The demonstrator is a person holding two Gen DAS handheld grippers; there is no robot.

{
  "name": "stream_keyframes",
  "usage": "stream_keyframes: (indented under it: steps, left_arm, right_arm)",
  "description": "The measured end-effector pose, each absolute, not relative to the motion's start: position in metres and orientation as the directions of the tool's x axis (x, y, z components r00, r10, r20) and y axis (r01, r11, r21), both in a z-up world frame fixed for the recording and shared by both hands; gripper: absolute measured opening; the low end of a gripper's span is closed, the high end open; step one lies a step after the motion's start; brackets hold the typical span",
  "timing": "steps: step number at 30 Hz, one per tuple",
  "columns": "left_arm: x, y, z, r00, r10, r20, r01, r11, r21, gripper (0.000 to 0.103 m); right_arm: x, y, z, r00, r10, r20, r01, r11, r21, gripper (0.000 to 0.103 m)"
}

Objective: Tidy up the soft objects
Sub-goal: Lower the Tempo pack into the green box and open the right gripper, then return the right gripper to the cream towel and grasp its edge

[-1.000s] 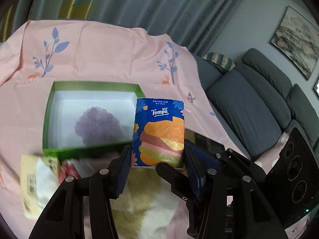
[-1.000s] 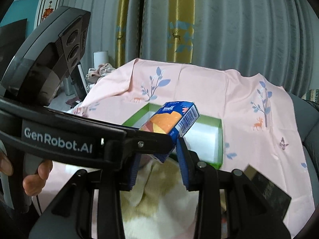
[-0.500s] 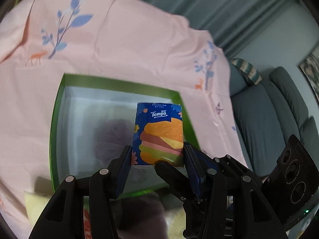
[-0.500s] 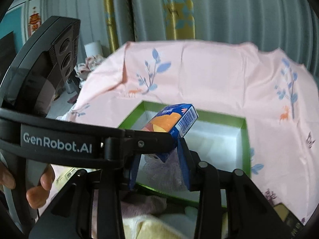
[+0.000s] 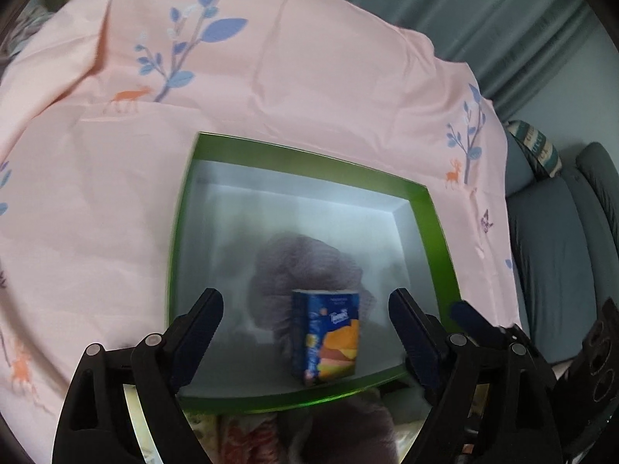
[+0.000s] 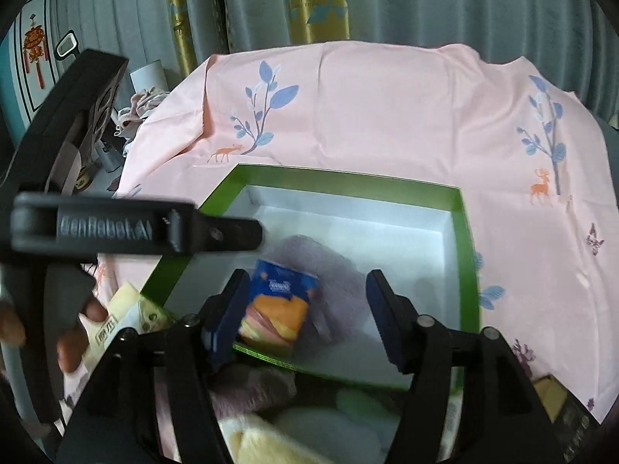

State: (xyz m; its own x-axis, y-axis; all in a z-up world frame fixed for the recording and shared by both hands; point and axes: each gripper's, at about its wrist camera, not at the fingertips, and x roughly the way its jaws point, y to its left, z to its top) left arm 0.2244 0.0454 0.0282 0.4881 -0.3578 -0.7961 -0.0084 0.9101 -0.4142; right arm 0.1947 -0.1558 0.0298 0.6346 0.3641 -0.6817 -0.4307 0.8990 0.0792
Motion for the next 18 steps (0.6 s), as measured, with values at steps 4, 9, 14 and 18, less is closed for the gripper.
stream_keyframes:
  steps: [4, 9, 14, 18]
  left_arm:
    - [0.206, 0.059, 0.034, 0.503, -0.338, -0.795, -0.028, 0.913, -0.406, 0.087]
    - [0.175, 0.068, 0.043, 0.524, -0.340, -0.781, -0.020, 0.912, -0.410, 0.088]
    - [0.132, 0.080, 0.058, 0.570, -0.365, -0.736, 0.000, 0.896, -0.444, 0.088]
    - [0.103, 0.082, 0.063, 0.590, -0.375, -0.715, 0.020, 0.892, -0.452, 0.088]
  right_arm:
    - [0.173, -0.169, 0.040, 0.661, 0.368, -0.654, -0.423, 0.902, 0.080, 0.071]
    - [0.137, -0.194, 0.051, 0.684, 0.392, -0.615, -0.423, 0.900, 0.103, 0.077]
    - [0.098, -0.210, 0.062, 0.719, 0.390, -0.575, -0.431, 0.900, 0.072, 0.077]
    - [0.071, -0.218, 0.065, 0.730, 0.392, -0.560, -0.436, 0.898, 0.059, 0.078]
